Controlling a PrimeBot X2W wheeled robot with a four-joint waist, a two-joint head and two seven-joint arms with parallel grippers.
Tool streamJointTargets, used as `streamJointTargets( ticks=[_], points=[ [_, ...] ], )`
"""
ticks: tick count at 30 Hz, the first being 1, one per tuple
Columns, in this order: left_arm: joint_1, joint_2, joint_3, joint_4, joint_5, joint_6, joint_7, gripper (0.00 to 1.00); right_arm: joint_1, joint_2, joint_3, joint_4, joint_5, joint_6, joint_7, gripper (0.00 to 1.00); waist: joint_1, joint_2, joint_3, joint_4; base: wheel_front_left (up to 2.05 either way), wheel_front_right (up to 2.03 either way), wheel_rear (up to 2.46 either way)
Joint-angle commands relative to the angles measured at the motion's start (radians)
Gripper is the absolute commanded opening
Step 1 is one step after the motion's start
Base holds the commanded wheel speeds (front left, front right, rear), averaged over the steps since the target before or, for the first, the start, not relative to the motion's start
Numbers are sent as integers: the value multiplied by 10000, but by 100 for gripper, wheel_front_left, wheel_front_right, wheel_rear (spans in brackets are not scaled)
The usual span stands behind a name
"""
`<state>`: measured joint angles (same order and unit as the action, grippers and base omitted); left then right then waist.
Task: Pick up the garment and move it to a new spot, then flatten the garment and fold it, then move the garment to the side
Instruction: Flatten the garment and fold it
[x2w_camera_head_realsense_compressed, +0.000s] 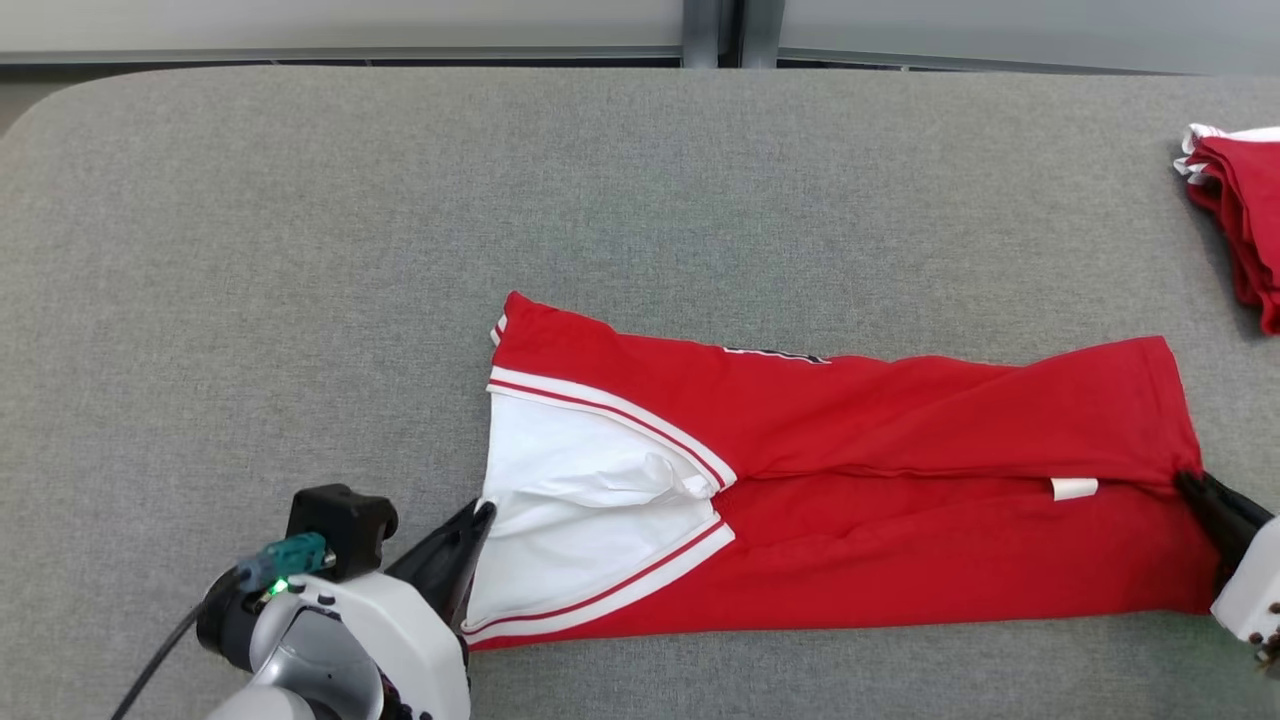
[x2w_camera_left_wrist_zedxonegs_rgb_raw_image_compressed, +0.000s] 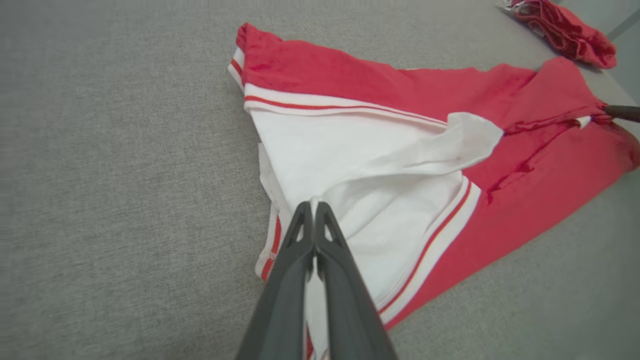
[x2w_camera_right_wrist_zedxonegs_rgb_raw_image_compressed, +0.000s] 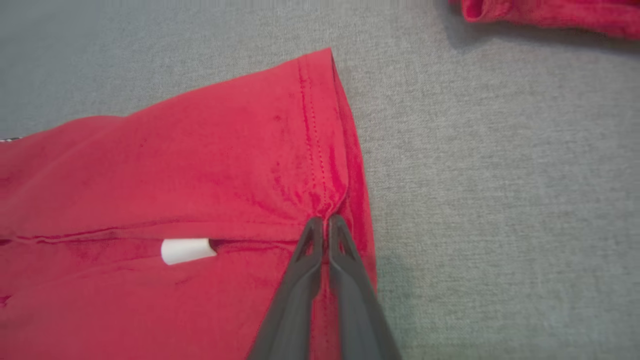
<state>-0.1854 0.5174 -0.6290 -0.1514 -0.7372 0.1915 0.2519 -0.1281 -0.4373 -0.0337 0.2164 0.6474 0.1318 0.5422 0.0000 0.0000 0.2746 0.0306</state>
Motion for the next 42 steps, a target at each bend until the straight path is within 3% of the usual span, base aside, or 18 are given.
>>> streamJointTargets(
  ticks=[1, 5, 11, 12, 15, 19, 23, 31, 32, 33, 35, 36, 42],
  points=[
    [186, -98, 40, 142, 120, 170, -257, 100, 232, 87, -116, -86, -18, -26, -254, 100, 0, 0, -91, 1, 0, 0, 0],
    [760, -721, 174, 547, 505, 777, -1624, 100, 1251, 282, -626, -578, 99, -25, -1277, 100, 0, 0, -411, 48, 0, 0, 0],
    [1655, -2009, 661, 1268, 960, 1582, -4516, 100, 2371, 866, -1190, -1267, 552, -17, -3104, 100, 0, 0, -514, 156, 0, 0, 0],
    [1655, -2009, 661, 1268, 960, 1582, -4516, 100, 2371, 866, -1190, -1267, 552, -17, -3104, 100, 0, 0, -514, 156, 0, 0, 0],
    [1660, -2737, 1049, 1368, 1360, 1721, -5110, 100, 2262, 1189, -1280, -1031, 879, -18, -3692, 100, 0, 0, -493, 336, 0, 0, 0],
    [1660, -3624, 1641, 1055, 2760, 1561, -5169, 100, 1657, 1421, -1485, 60, 399, -17, -4078, 100, 0, 0, -547, 725, 0, 0, 0],
    [1999, -4120, 1965, 1177, 3938, 1253, -5172, 100, 967, 1580, -1708, 1344, -244, -18, -4029, 100, 0, 0, -594, 1040, 0, 0, 0],
    [2316, -4579, 2488, 1340, 4706, 641, -5174, 100, 353, 1700, -1923, 3189, -924, -25, -3711, 100, 0, 0, -531, 1379, 0, 0, 0],
    [2333, -4600, 2531, 1351, 4780, 611, -5176, 100, 331, 1732, -1880, 3364, -898, -26, -3619, 89, 0, 0, -537, 1386, 0, 0, 0],
    [2347, -4616, 2564, 1371, 4818, 560, -5176, 100, 336, 1758, -1833, 3494, -865, -28, -3527, 57, 0, 0, -549, 1392, 0, 0, 0],
    [2358, -4636, 2635, 1384, 4867, 476, -5177, 100, 373, 1855, -1647, 3621, -736, -28, -3355, 16, 0, 0, -569, 1387, 0, 0, 0],
    [2346, -4643, 2673, 1366, 4904, 472, -5177, 100, 402, 1890, -1546, 3602, -641, -26, -3278, 0, 0, 0, -573, 1371, 0, 0, 0],
    [2366, -4653, 2741, 1216, 4802, 420, -5176, 100, 577, 1249, -1387, 3142, -427, -43, -3588, 0, 0, 0, -559, 1104, 0, 0, 0]
  ],
)
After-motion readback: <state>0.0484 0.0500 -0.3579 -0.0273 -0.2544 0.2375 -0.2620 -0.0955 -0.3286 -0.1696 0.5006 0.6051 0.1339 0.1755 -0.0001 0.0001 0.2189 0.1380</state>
